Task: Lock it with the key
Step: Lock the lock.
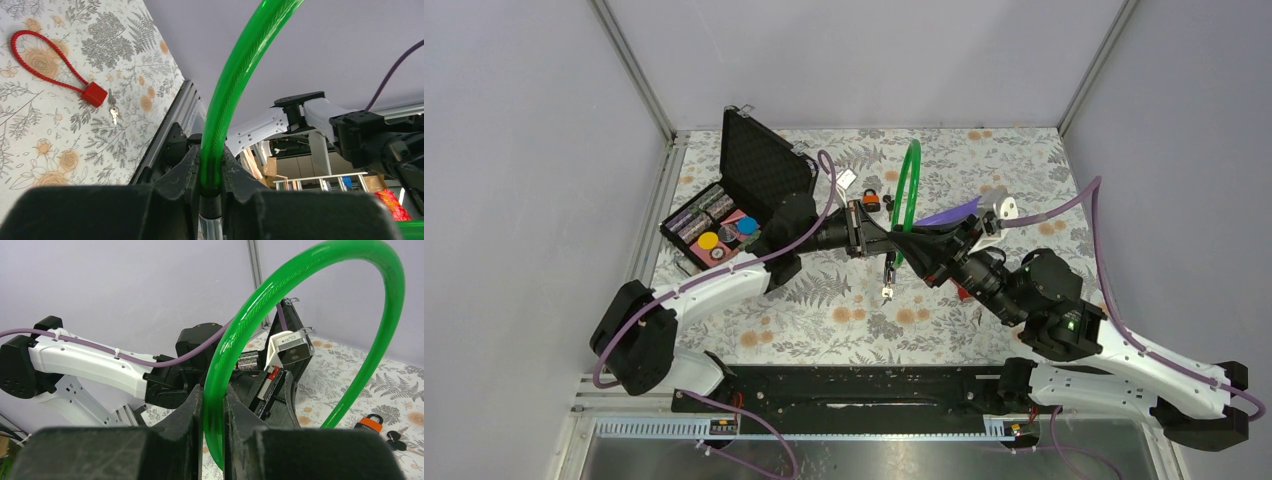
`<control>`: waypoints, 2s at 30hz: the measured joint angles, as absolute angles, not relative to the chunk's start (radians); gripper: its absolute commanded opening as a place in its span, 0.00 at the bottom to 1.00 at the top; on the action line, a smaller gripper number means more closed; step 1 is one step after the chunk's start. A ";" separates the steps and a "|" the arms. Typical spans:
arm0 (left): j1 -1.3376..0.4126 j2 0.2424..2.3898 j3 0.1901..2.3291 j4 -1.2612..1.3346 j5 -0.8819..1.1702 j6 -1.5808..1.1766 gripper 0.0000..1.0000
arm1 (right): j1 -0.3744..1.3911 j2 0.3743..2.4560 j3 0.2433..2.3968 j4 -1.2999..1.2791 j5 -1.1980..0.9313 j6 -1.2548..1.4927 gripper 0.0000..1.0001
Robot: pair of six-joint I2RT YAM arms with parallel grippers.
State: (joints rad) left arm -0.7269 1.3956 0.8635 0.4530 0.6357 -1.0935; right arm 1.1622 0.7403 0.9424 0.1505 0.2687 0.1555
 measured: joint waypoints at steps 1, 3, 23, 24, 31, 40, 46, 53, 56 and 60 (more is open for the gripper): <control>-0.725 1.396 0.863 0.461 0.641 -1.102 0.00 | 1.162 0.740 0.943 0.150 0.268 0.157 0.00; -0.723 1.396 0.863 0.479 0.651 -1.122 0.00 | 1.162 0.742 0.943 0.150 0.266 0.163 0.00; -0.714 1.364 0.839 0.536 0.680 -1.189 0.00 | 1.163 0.734 0.926 0.207 0.270 0.181 0.00; -0.713 1.361 0.836 0.540 0.680 -1.192 0.00 | 1.163 0.733 0.926 0.208 0.270 0.181 0.00; -0.694 1.351 0.785 0.662 0.681 -1.308 0.00 | 1.163 0.732 0.926 0.229 0.240 0.190 0.00; -0.670 1.361 0.729 0.846 0.684 -1.468 0.00 | 1.163 0.712 0.923 0.218 0.224 0.194 0.00; -0.670 1.361 0.728 0.846 0.685 -1.469 0.00 | 1.163 0.730 0.930 0.215 0.224 0.199 0.00; -0.669 1.349 0.728 0.797 0.685 -1.444 0.00 | 1.163 0.809 0.979 0.204 0.254 0.199 0.00; -0.668 1.338 0.728 0.775 0.685 -1.433 0.00 | 1.164 0.836 0.989 0.220 0.288 0.199 0.00; -0.665 1.314 0.728 0.742 0.684 -1.430 0.00 | 1.165 0.842 0.986 0.245 0.352 0.199 0.00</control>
